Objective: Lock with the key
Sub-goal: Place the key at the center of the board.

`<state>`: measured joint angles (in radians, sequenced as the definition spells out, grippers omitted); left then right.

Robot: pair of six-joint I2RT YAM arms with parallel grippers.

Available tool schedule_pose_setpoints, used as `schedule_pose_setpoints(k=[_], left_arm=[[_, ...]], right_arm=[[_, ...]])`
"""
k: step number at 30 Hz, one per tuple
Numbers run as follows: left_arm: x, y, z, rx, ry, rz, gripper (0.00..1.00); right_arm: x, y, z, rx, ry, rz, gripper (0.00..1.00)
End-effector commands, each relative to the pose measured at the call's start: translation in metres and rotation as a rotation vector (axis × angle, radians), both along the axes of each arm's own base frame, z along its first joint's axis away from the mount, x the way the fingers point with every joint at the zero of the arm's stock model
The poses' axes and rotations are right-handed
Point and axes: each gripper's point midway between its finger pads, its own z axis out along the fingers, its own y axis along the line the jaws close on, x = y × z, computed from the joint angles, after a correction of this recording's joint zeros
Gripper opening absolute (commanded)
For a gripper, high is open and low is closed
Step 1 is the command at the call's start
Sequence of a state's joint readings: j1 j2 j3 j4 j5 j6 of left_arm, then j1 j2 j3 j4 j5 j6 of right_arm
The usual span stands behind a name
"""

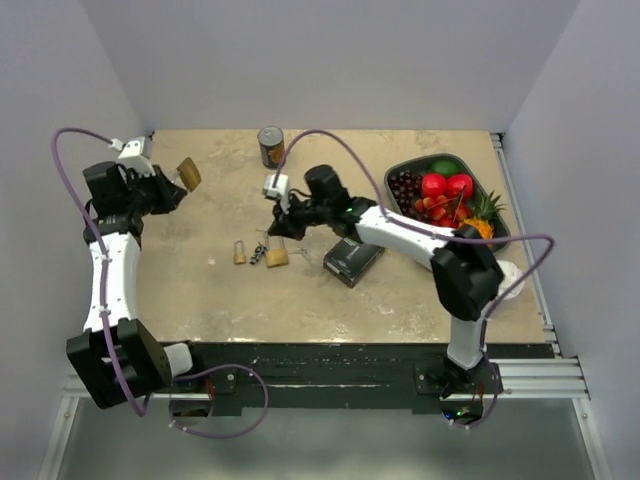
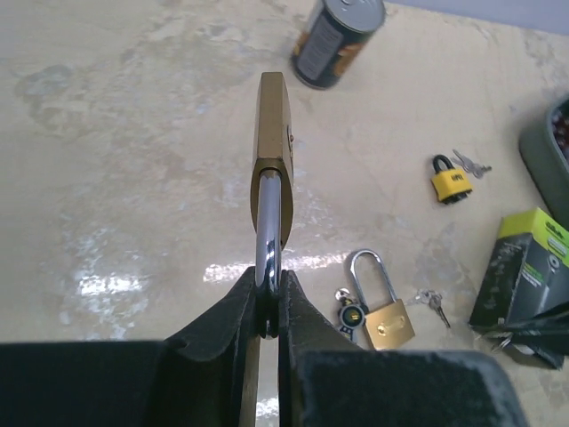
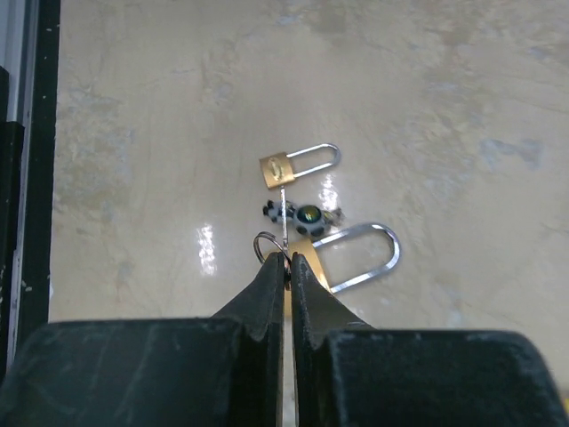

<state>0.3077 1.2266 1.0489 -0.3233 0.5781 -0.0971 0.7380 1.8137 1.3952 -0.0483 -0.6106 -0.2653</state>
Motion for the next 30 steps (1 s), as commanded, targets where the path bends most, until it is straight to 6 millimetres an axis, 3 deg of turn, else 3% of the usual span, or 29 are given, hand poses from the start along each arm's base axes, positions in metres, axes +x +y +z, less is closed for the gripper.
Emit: schedule_pose_setpoints(k=[1, 2, 4, 5, 7, 8, 10, 12, 13, 22, 30], left_arm=[[0.009, 0.023, 0.047, -0.057, -0.146, 0.112, 0.0], [0.008, 0.028, 0.048, -0.054, -0.151, 0.127, 0.0], [0.003, 0.032, 0.048, -0.052, -0.153, 0.141, 0.0], [0.0, 0.036, 0.049, -0.051, -0.157, 0.149, 0.0], [-0.004, 0.04, 0.045, -0.042, -0.148, 0.16, 0.0], [-0.006, 0.041, 0.045, -0.039, -0.149, 0.158, 0.0], [-0.009, 0.045, 0.042, -0.038, -0.141, 0.161, 0.0], [-0.01, 0.046, 0.04, -0.042, -0.135, 0.158, 0.0], [-0.011, 0.047, 0.04, -0.038, -0.137, 0.152, 0.0], [-0.018, 0.036, 0.034, -0.042, -0.115, 0.086, 0.0], [-0.015, 0.033, 0.032, -0.058, -0.108, 0.064, 0.0]], right_arm=[[0.006, 0.068, 0.036, 0.129, -0.083, -0.022, 0.0], [-0.002, 0.086, 0.017, 0.113, -0.047, -0.006, 0.0], [-0.002, 0.109, 0.021, 0.14, -0.052, 0.002, 0.0], [-0.007, 0.121, 0.003, 0.124, -0.027, 0.008, 0.0], [-0.008, 0.139, 0.002, 0.143, -0.03, 0.009, 0.0], [-0.008, 0.146, -0.017, 0.125, -0.001, 0.003, 0.0], [-0.005, 0.159, -0.016, 0.138, -0.003, -0.009, 0.0], [-0.004, 0.168, -0.038, 0.124, 0.032, -0.023, 0.0], [-0.003, 0.175, -0.035, 0.14, 0.028, -0.025, 0.0], [0.01, 0.192, -0.08, 0.109, 0.016, -0.077, 0.0], [0.012, 0.195, -0.096, 0.098, 0.021, -0.084, 0.0]])
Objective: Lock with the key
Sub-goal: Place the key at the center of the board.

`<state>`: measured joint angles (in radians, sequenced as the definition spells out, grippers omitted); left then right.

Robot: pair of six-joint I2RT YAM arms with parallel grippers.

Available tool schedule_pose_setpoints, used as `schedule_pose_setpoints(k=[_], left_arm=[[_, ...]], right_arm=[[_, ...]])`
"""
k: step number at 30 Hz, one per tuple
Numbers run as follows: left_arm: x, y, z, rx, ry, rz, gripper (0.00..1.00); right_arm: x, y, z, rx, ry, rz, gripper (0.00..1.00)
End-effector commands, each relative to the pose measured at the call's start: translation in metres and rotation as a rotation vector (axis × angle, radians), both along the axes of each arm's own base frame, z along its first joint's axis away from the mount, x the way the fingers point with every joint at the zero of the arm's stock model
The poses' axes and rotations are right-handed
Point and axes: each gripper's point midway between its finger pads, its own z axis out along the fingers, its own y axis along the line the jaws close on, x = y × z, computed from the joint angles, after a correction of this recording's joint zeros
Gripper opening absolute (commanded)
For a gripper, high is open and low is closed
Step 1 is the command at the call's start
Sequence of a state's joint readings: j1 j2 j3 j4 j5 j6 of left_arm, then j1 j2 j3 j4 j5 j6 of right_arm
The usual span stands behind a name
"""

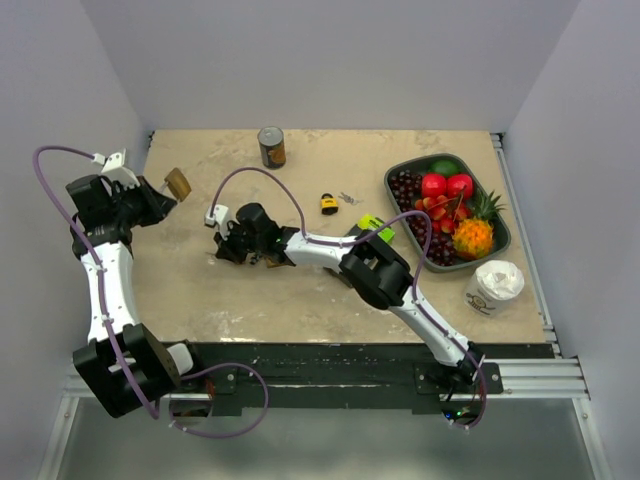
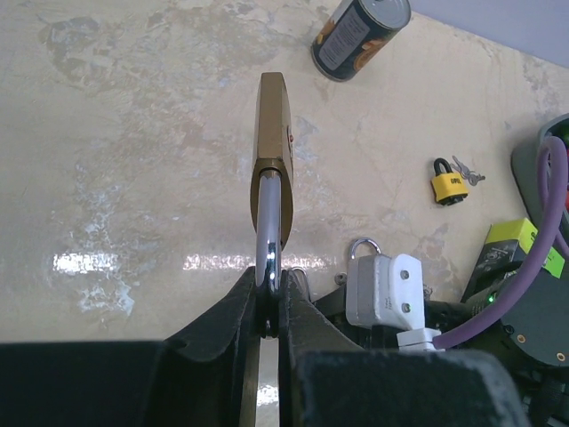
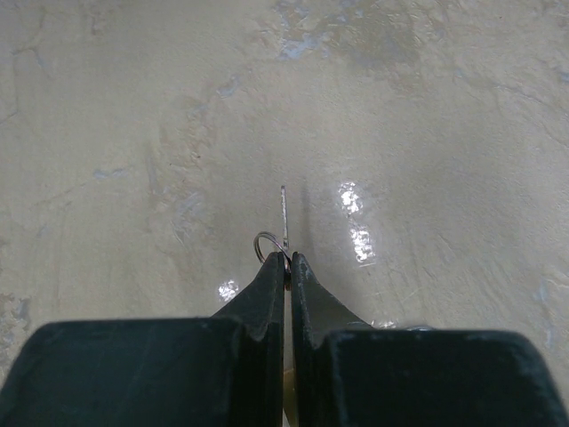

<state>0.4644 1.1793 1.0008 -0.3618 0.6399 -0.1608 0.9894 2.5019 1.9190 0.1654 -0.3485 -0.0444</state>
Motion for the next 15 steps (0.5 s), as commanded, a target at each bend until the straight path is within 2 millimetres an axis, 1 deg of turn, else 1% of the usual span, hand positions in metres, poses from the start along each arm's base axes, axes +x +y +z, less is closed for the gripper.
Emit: schedule_pose_setpoints(k=[1, 2, 3, 5, 6, 8, 11, 13, 15], left_arm=[[0.008, -0.004, 0.038, 0.052, -0.149, -0.06, 0.0], [0.009, -0.003, 0.037, 0.051, -0.147, -0.058, 0.0], [0.009, -0.003, 0.037, 0.049, -0.146, -0.058, 0.0], [0.009, -0.003, 0.036, 0.045, -0.144, -0.057, 0.0], [0.01, -0.002, 0.036, 0.042, -0.141, -0.056, 0.0], [0.01, -0.003, 0.035, 0.038, -0.139, -0.056, 0.0], [0.009, -0.004, 0.033, 0.027, -0.135, -0.057, 0.0], [0.009, -0.005, 0.035, 0.022, -0.138, -0.063, 0.0], [0.01, -0.006, 0.036, 0.033, -0.145, -0.073, 0.0]], right_arm=[[0.008, 0.015, 0.039, 0.091, -0.053, -0.015, 0.0], [0.007, 0.015, 0.036, 0.087, -0.049, -0.015, 0.0], [0.006, 0.014, 0.034, 0.084, -0.043, -0.015, 0.04], [0.004, 0.014, 0.033, 0.084, -0.03, -0.014, 0.09], [0.005, 0.014, 0.033, 0.086, -0.03, -0.013, 0.15], [0.005, 0.015, 0.035, 0.091, -0.028, -0.015, 0.2], [0.006, 0.017, 0.041, 0.103, -0.04, -0.013, 0.28], [0.007, 0.018, 0.048, 0.115, -0.045, -0.012, 0.31], [0.003, 0.019, 0.054, 0.128, -0.041, 0.007, 0.34]])
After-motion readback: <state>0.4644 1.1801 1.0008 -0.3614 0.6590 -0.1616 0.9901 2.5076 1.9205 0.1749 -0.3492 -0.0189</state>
